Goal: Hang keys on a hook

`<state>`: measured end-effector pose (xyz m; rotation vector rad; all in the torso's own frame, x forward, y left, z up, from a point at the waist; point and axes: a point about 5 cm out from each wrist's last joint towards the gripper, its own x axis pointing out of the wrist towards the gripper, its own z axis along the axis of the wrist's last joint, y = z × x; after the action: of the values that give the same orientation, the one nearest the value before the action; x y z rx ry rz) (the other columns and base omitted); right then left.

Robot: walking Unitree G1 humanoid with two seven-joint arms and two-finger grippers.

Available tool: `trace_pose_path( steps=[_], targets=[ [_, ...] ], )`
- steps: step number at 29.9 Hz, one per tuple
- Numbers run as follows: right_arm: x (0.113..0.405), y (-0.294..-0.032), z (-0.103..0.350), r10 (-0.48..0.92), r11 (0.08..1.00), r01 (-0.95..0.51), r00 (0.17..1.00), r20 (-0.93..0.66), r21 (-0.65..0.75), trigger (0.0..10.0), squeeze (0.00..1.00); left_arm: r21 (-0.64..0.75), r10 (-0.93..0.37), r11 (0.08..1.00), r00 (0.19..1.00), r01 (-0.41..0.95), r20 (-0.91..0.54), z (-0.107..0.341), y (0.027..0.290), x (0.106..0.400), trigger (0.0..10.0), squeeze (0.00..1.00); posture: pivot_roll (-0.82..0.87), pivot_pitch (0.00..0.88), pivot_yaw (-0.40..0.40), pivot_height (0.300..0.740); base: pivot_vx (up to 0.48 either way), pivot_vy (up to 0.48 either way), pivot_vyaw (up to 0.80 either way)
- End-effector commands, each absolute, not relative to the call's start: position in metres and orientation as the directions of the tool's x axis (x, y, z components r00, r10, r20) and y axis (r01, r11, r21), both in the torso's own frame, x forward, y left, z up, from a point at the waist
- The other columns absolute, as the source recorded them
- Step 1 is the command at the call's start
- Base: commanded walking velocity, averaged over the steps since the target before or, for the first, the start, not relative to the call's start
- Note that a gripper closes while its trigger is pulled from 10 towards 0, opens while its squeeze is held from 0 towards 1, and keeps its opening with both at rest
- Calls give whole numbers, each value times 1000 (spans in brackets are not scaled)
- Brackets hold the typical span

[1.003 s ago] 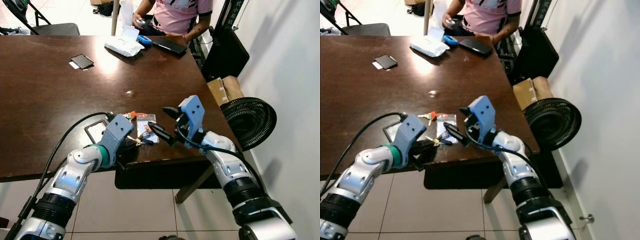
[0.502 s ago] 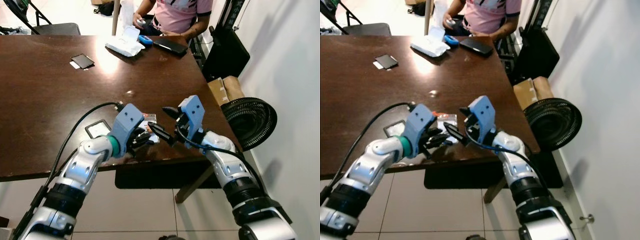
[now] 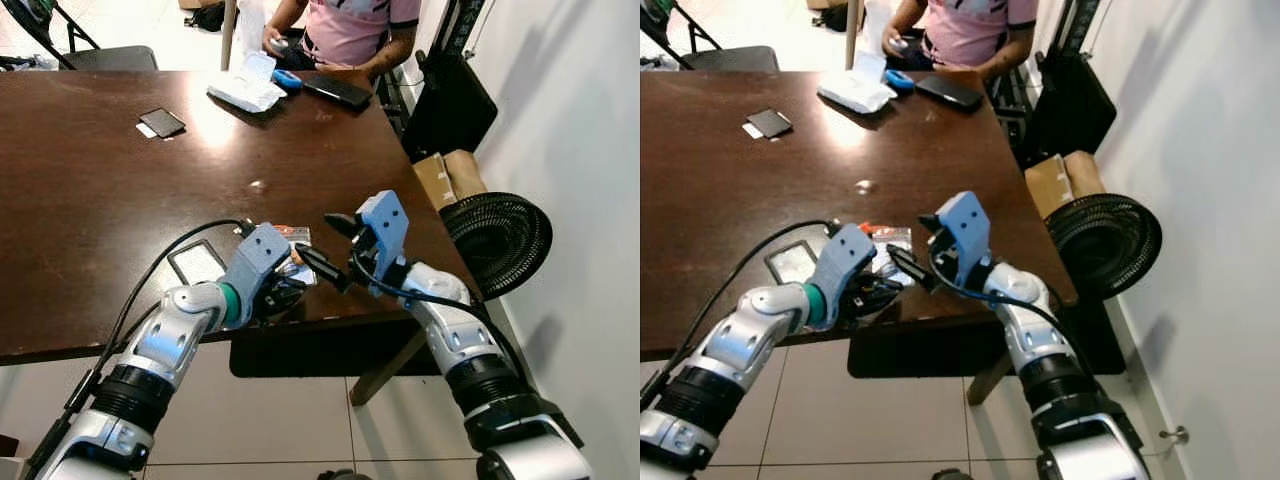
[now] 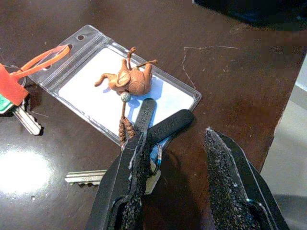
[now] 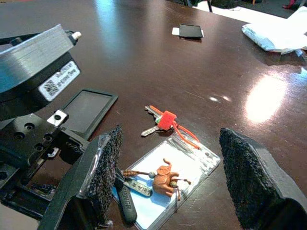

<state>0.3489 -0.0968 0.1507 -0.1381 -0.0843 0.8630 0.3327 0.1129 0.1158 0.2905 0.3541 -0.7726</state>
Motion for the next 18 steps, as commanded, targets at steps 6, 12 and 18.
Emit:
trace_pose_path(
  steps=[6, 12, 18],
  targets=[
    [348, -98, 146, 758, 646, -749, 652, 11, -148, 10000, 0, 86, -616, 679, 630, 729, -473, 102, 113, 330, 392, 0, 32, 15, 27, 740, 0, 0, 0],
    [349, -97, 145, 760, 644, -751, 650, 9, -147, 10000, 0, 80, -615, 683, 631, 726, -473, 102, 114, 331, 0, 0, 36, 6, 26, 740, 0, 0, 0],
    [349, -96, 144, 760, 644, -751, 650, 6, -146, 10000, 0, 78, -617, 687, 636, 723, -464, 102, 114, 331, 0, 0, 36, 0, 28, 740, 0, 0, 0]
  ],
)
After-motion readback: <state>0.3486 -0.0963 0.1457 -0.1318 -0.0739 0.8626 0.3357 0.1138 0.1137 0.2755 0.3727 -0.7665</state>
